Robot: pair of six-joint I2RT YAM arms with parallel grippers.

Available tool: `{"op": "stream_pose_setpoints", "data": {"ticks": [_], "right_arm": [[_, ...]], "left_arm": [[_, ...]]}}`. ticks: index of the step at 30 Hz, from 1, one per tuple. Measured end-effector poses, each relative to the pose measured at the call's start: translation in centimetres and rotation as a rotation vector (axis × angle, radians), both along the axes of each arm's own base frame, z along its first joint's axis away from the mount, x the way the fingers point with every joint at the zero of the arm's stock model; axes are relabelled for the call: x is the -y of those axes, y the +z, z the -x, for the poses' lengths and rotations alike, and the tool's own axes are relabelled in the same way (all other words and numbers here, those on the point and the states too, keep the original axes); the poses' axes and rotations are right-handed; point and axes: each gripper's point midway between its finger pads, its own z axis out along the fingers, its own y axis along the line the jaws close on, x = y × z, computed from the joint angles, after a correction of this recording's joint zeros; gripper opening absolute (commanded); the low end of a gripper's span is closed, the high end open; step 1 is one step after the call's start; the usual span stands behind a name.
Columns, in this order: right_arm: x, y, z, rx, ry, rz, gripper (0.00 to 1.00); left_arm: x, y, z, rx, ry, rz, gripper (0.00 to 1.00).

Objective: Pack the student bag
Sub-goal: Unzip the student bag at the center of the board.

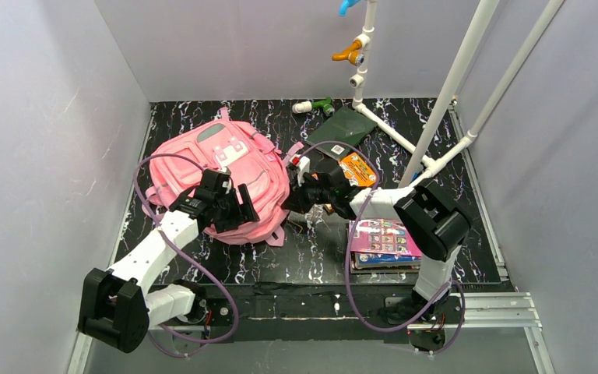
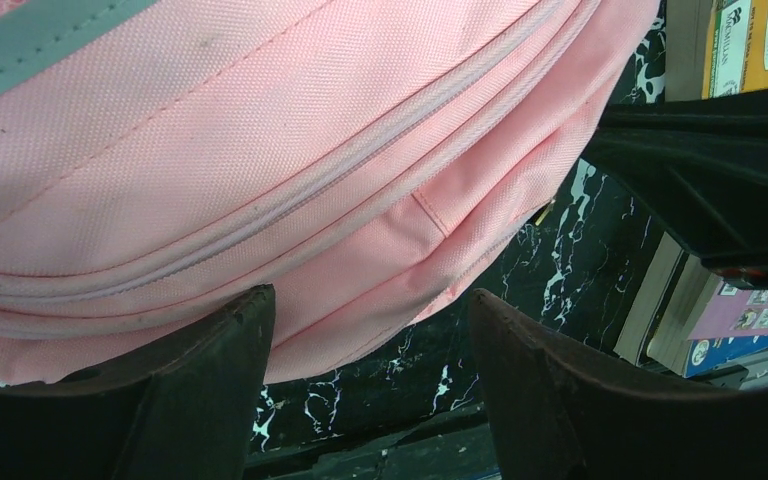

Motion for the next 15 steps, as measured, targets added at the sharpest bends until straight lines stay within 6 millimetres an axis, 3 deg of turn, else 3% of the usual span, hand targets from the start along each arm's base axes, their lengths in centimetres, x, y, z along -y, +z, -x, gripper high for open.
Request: {"op": "stream_pose_setpoints", "data": {"ticks": [9,15], "right_arm": [[-0.4,-1.3,-0.3,0.001,0.013,0.005,0.34],[-0.8,-1.4,-0.6,0.017,0.026,0.007,0.36]], "left_arm": [[0.0,-0.5,0.1,0.005,0.001,0.008,0.69],[0.0,-0.5,0.1,0.005,0.001,0.008,0.7]]}}
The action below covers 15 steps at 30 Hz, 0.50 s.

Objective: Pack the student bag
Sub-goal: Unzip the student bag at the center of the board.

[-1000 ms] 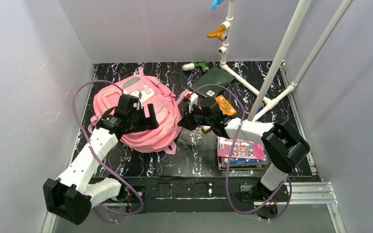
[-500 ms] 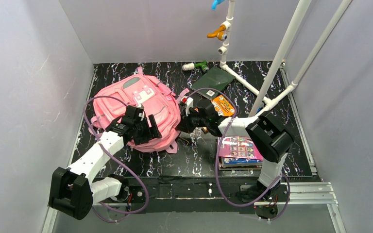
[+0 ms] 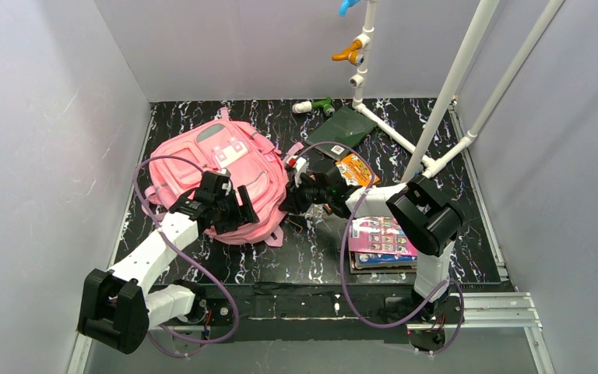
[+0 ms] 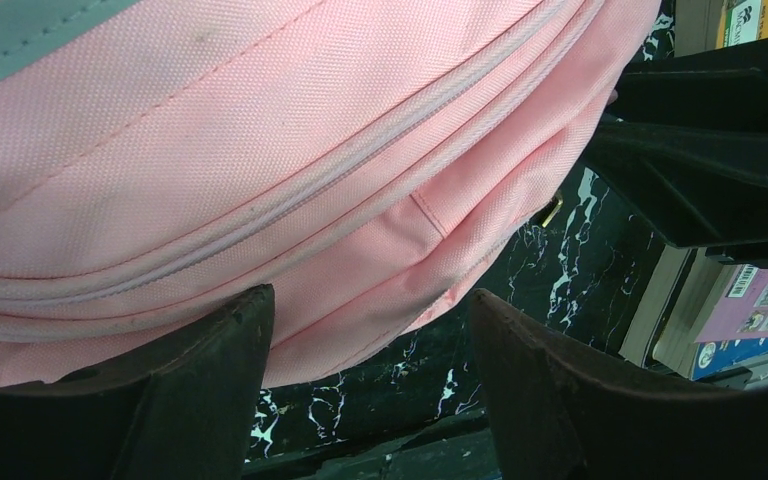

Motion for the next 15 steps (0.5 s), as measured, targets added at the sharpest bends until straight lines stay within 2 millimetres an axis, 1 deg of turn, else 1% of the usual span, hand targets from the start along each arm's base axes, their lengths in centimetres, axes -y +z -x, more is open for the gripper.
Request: {"op": "stream_pose_setpoints", "data": {"ticks": [11,13,15], "right_arm": [[-1.1,0.2,0.6,0.114,0.105,0.018,0.34],[-1.3,0.4,0.8,0.131,0.126,0.018,0.32],[-1.5,0.5,0.9,0.139,0.141,0.019,0.27]], "left_arm": [[0.0,-0.3,-0.1,-0.006,-0.005,-0.007,0.7],[0.0,-0.3,-0.1,-0.006,-0.005,-0.007,0.7],[0.0,-0.3,-0.1,-0.006,-0.005,-0.007,0.69]]}}
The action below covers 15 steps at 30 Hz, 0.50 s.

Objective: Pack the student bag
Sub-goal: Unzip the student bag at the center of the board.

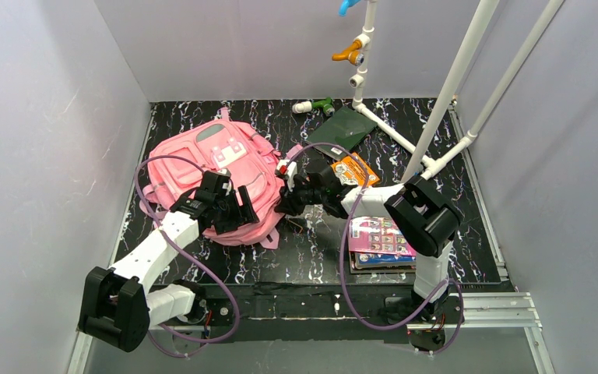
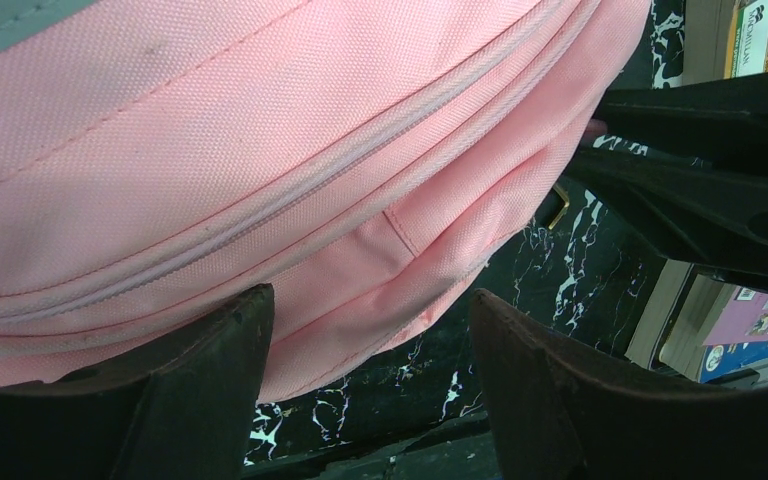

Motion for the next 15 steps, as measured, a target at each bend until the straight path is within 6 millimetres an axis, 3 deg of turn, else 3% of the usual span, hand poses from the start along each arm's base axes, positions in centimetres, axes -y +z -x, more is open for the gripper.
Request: {"op": "stream_pose_setpoints", "data": {"ticks": [3,5,15], "right_arm": [[-0.45,0.11,0.14,0.007,0.018,0.002,0.15],[-0.7,0.09,0.31,0.008,0.026,0.004,0.02],[0.22,0.3,0.01,0.006,-0.052,0.051,0.01]], "left_arm": [[0.0,0.0,-0.01,0.0,0.0,0.0,0.69],[0.03,0.03,-0.05,0.002,0.001,0.002,0.69],[-0.36,0.82,-0.27,0.0,0.052,-0.007,0.86]]}}
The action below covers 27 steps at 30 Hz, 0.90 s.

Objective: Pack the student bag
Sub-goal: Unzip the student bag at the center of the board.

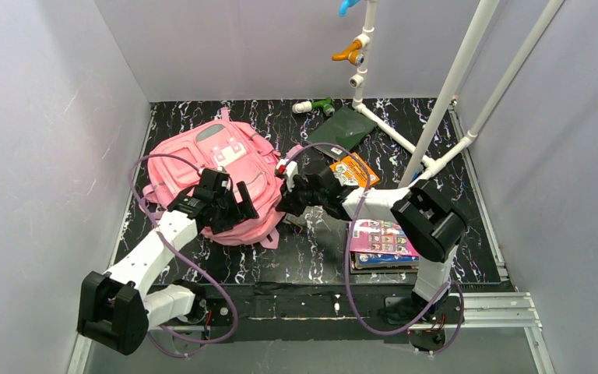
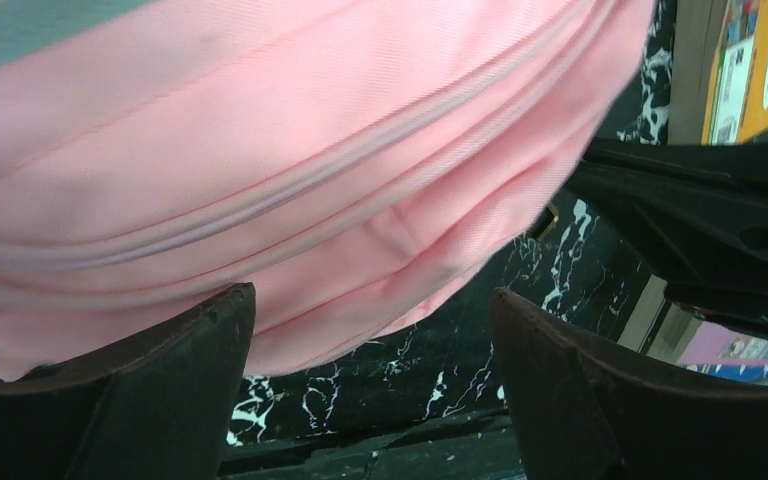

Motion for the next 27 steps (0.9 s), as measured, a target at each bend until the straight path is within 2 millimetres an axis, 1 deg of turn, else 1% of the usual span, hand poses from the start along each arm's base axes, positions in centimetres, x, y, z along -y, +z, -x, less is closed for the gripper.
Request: {"op": "stream_pose_setpoints", "data": {"ticks": [3,7,8,10,13,14,16,19,21,22,23,24,25,27], "right_arm": [[1.4,0.6,-0.5,-0.017,-0.078,0.0,0.01],[3.7,1.5,-2.4,-0.015,-0.202,0.009,0.01],[4.1,1.6,-2.9,-0.01,-0.229,0.015,0.01],[5.0,1.7,-3.8,0.002,-0.287,0.035,0.01],[5.9,1.6,-4.7,0.021,-0.345,0.069,0.01],[6.0,1.6,-5.0,0.026,-0.358,0.079,0.01],[6.1,2.1,-5.4,0.036,-0.37,0.098,0.01],[6.0,3.1,-6.1,0.051,-0.379,0.11,0.01],[6.0,3.4,-6.3,0.056,-0.378,0.118,0.01],[6.1,3.4,-6.2,0.054,-0.376,0.125,0.01],[6.2,3.2,-6.1,0.05,-0.373,0.135,0.01],[6.2,3.0,-5.8,0.046,-0.368,0.145,0.01],[6.3,2.7,-5.6,0.043,-0.367,0.158,0.01],[6.1,2.3,-4.9,0.043,-0.357,0.182,0.01]], "left_arm": [[-1.3,1.2,-0.1,0.011,0.08,-0.044,0.86],[-3.0,3.4,0.0,0.064,0.185,-0.074,0.83],[-3.4,3.9,0.1,0.08,0.211,-0.074,0.81],[-3.9,4.4,0.5,0.094,0.25,-0.069,0.72],[-4.0,4.6,0.7,0.103,0.266,-0.056,0.62],[-3.9,4.4,0.7,0.1,0.267,-0.055,0.6],[-3.8,3.4,0.9,0.081,0.258,-0.055,0.6],[-3.3,1.3,1.1,0.034,0.226,-0.055,0.68],[-2.4,0.0,1.0,0.011,0.189,-0.03,0.69],[-1.8,-0.6,0.9,-0.002,0.168,-0.01,0.67],[-1.4,-1.0,0.7,-0.01,0.155,0.004,0.63],[-0.8,-1.4,0.5,-0.018,0.138,0.024,0.56],[-0.3,-1.6,0.2,-0.023,0.125,0.041,0.45],[0.3,-2.1,-0.2,-0.035,0.108,0.056,0.3]]}}
